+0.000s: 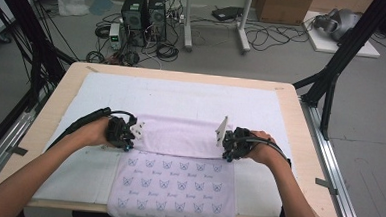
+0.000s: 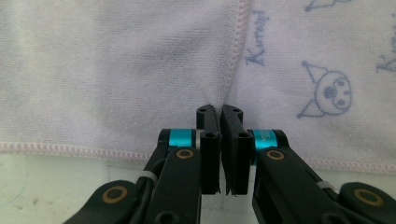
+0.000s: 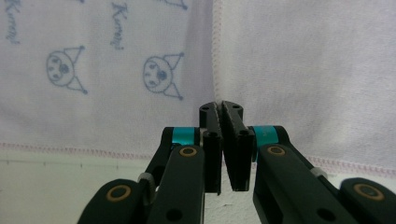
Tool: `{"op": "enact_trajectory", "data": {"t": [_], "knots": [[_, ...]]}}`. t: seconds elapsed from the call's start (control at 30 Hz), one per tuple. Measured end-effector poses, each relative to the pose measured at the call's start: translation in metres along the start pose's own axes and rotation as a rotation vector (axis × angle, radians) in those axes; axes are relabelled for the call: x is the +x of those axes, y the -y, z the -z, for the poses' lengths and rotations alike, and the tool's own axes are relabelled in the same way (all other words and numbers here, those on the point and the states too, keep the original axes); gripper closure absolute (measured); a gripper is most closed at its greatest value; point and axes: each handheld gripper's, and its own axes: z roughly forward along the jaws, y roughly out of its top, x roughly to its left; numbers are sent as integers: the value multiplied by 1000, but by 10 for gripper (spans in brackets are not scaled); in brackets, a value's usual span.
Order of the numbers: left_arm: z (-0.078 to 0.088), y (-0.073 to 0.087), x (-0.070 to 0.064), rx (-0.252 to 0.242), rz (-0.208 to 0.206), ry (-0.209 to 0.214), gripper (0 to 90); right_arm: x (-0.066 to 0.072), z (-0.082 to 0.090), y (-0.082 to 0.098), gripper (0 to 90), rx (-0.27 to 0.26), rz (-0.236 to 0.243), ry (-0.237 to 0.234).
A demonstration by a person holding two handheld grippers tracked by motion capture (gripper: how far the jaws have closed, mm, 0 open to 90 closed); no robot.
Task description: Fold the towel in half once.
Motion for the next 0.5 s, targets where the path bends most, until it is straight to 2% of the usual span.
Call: {"op": "enact_trajectory", "data": {"t": [0.23,0.3,0.37,0.47,0.5], "knots": [[27,7,-5,-94,17,17,859,5,19,11,870,-95,-19,12],[37,8,-11,-128,20,20,859,9,25,14,870,-122,-10,12],[45,10,-18,-140,10,12,859,15,32,15,870,-135,0,10],[53,13,-33,-173,4,20,858,27,40,16,869,-148,20,17],[54,14,-38,-180,-5,29,858,32,43,16,869,-154,30,6]]}}
